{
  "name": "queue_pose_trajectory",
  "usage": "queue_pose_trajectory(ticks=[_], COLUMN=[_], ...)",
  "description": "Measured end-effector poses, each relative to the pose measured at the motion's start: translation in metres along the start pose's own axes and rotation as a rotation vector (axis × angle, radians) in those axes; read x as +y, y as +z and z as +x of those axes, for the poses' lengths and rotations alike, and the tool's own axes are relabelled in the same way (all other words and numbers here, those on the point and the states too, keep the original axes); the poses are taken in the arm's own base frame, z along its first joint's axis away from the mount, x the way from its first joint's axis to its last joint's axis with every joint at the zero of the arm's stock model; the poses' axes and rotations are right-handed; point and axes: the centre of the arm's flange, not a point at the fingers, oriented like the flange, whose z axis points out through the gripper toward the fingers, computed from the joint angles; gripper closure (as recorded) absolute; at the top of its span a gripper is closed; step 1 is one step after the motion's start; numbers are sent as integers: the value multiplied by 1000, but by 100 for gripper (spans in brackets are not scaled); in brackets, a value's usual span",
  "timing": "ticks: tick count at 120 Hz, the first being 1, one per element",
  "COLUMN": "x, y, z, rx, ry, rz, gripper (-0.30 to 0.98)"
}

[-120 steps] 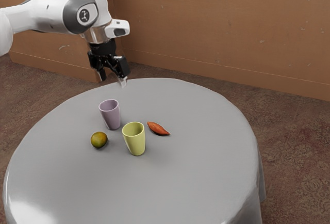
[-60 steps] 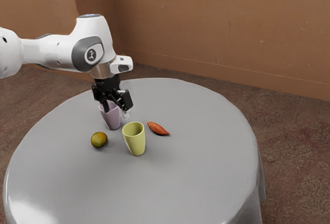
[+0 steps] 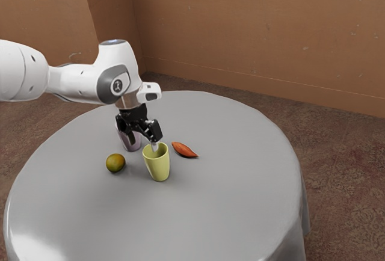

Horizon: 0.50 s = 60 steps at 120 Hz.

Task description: Place the right cup onto the left cup

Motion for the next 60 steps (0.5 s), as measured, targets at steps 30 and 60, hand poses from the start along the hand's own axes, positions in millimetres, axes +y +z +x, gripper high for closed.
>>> queue_pose_trajectory(ticks=[30,60], x=[-7,-11], y=[22,29], z=[9,10], rx=[4,0], ry=[-16,-15], rz=[-3,3], gripper=[0,33])
